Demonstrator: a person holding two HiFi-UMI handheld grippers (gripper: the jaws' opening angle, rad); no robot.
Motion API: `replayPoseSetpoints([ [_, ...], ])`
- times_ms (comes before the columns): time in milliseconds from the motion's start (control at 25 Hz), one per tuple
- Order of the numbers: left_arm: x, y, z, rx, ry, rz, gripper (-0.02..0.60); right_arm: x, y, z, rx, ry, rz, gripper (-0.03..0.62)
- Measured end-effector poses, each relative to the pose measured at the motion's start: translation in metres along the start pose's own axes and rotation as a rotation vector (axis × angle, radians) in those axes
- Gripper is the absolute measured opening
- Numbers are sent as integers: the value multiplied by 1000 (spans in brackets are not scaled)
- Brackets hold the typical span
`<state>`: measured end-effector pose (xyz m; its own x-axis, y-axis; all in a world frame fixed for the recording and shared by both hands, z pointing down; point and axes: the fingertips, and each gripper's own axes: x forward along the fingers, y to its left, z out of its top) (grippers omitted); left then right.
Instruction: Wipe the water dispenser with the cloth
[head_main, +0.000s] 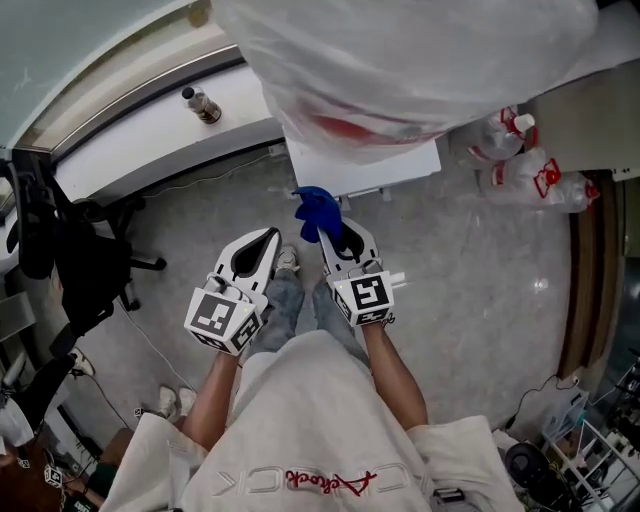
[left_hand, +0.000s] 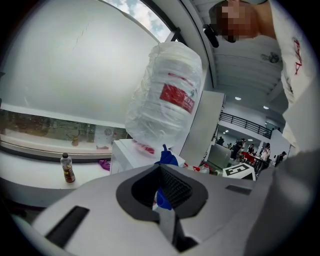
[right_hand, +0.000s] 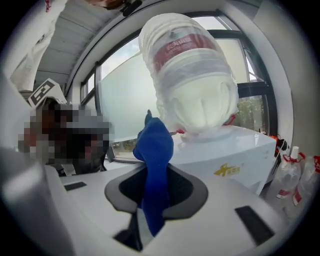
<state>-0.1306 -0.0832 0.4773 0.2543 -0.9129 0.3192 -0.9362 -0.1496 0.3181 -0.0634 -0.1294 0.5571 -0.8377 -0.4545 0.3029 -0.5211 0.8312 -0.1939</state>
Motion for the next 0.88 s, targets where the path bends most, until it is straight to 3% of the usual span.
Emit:
replayPoseSetpoints([
  [400, -6, -7, -41, -6, 49, 18, 11, 17, 11, -55, 22, 45, 48, 91],
  [680, -5, -17, -31, -1, 42, 7, 9, 18, -32, -52, 36, 55, -34, 91],
  [880, 8, -19, -29, -18, 43, -8, 9, 0, -89, -47, 46, 49, -148, 92],
])
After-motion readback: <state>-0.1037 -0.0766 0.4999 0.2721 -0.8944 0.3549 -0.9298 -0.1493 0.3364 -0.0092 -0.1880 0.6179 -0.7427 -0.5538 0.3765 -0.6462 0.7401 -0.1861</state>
